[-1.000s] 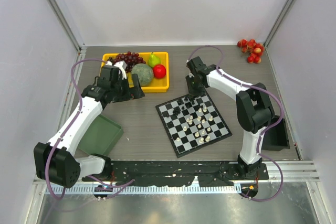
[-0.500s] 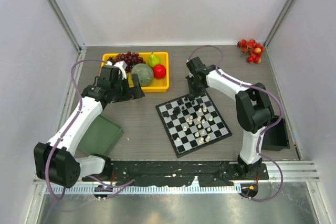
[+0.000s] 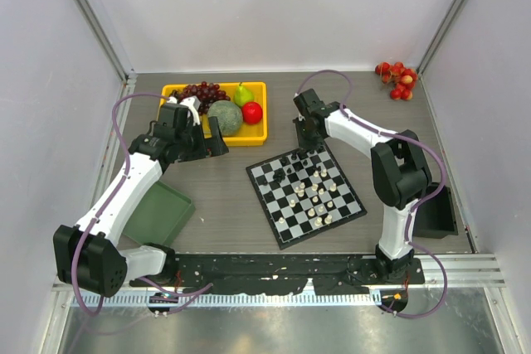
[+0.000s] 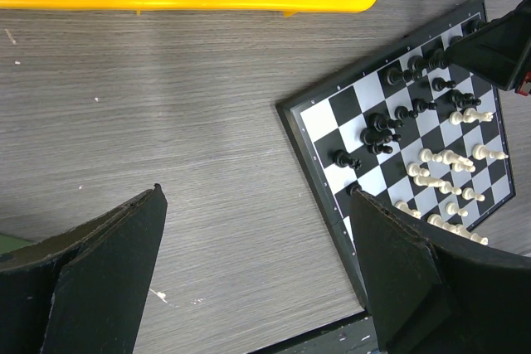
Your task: Set up the chess pieces on the board
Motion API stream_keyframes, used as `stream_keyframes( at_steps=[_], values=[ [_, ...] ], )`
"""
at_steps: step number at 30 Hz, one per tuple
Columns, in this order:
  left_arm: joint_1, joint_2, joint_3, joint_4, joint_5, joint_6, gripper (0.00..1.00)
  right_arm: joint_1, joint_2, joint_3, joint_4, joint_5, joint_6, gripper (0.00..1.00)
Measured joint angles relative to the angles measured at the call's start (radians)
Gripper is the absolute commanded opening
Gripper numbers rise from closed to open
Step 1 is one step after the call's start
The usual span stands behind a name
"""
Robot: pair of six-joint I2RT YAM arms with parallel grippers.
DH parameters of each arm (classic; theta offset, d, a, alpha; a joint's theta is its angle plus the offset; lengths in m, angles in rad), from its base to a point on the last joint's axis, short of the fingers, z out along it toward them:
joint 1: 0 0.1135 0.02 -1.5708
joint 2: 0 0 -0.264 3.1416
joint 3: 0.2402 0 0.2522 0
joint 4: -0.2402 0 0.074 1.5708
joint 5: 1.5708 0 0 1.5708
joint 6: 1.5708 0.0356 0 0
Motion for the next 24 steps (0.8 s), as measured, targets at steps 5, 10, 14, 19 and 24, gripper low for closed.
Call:
stream_keyframes(
  at_steps=[5,10,14,19,24],
  values=[
    [0.0,0.0,0.0,0.0,0.0,0.0,1.0,0.0,0.004,0.0,0.006,-0.001,0.0,0.35],
    [0.0,0.0,0.0,0.003,0.002,0.0,0.99,0.0,0.005,0.0,0.008,-0.008,-0.002,0.41],
    [0.0,0.0,0.0,0.003,0.007,0.0,0.99,0.0,-0.01,0.0,0.006,-0.015,-0.005,0.45],
    [0.0,0.0,0.0,0.005,0.007,0.0,1.0,0.003,-0.106,0.0,0.002,-0.022,-0.005,0.46],
    [0.0,0.0,0.0,0.006,0.006,-0.002,1.0,0.049,-0.19,0.0,0.004,-0.05,-0.004,0.46]
  ],
)
